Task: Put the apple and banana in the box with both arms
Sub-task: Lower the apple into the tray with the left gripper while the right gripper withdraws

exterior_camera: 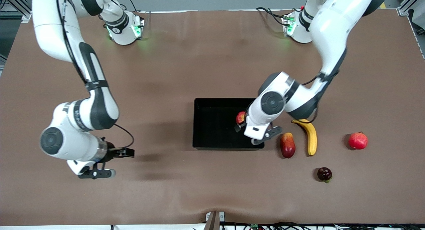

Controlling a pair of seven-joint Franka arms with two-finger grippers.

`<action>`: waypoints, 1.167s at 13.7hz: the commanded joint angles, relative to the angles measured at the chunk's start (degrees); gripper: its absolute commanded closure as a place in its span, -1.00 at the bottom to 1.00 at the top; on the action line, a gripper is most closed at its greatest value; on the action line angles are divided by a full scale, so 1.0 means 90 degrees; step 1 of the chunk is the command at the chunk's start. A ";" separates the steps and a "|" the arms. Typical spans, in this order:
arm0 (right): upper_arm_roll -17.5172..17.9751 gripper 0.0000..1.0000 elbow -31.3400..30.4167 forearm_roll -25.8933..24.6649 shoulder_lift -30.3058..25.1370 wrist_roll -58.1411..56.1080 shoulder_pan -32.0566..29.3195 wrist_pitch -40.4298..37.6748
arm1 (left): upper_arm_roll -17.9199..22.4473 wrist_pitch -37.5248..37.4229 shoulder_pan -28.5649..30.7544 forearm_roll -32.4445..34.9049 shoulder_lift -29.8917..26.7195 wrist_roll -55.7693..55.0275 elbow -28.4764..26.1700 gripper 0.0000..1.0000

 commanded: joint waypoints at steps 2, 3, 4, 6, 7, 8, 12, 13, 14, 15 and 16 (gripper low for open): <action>0.0104 -1.00 -0.1254 0.0009 -0.0970 -0.0463 -0.0164 0.0044 | -0.0038 -0.0764 0.0921 0.0039 -0.0758 0.0877 0.0045 -1.00; 0.0114 -1.00 -0.1518 0.0009 -0.1194 -0.0464 -0.0125 0.0034 | -0.0038 -0.1027 0.1253 0.0030 -0.0789 0.1422 0.0025 -1.00; 0.0114 -1.00 -0.1820 0.0009 -0.1477 -0.0464 -0.0086 0.0015 | -0.0038 -0.1252 0.1623 0.0030 -0.0779 0.2007 0.0006 -1.00; 0.0123 -1.00 -0.2610 0.0009 -0.2160 -0.0464 -0.0018 0.0015 | -0.0038 -0.1245 0.2453 0.0039 -0.0740 0.3277 -0.0460 -1.00; 0.0123 -1.00 -0.2933 0.0009 -0.2453 -0.0464 -0.0018 -0.0004 | -0.0038 -0.1061 0.2815 0.0040 -0.0643 0.3689 -0.0666 -1.00; 0.0133 -1.00 -0.3072 0.0009 -0.2669 -0.0464 -0.0008 -0.0082 | -0.0038 -0.0759 0.3060 0.0040 -0.0497 0.3867 -0.0872 -1.00; 0.0065 -1.00 -0.2275 0.0009 -0.2906 -0.0425 -0.0309 -0.1223 | 0.0001 0.0346 0.3219 0.0118 -0.0106 0.3869 -0.1440 -1.00; 0.0055 -1.00 -0.2128 0.0009 -0.2906 -0.0405 -0.0407 -0.1399 | 0.0001 0.0434 0.3209 0.0127 0.0001 0.3878 -0.1459 -1.00; 0.0036 -1.00 -0.2087 -0.0001 -0.2935 -0.0395 -0.0418 -0.1498 | 0.0001 0.0561 0.3190 0.0137 0.0137 0.3879 -0.1460 -1.00; -0.0022 -1.00 -0.2097 -0.0068 -0.3080 -0.0395 -0.0437 -0.1576 | 0.0001 0.0707 0.3170 0.0147 0.0274 0.3898 -0.1460 -1.00; -0.0149 -1.00 -0.2097 -0.0175 -0.3197 -0.0405 -0.0505 -0.1712 | 0.0010 0.0815 0.3141 0.0215 0.0411 0.3908 -0.1469 -0.95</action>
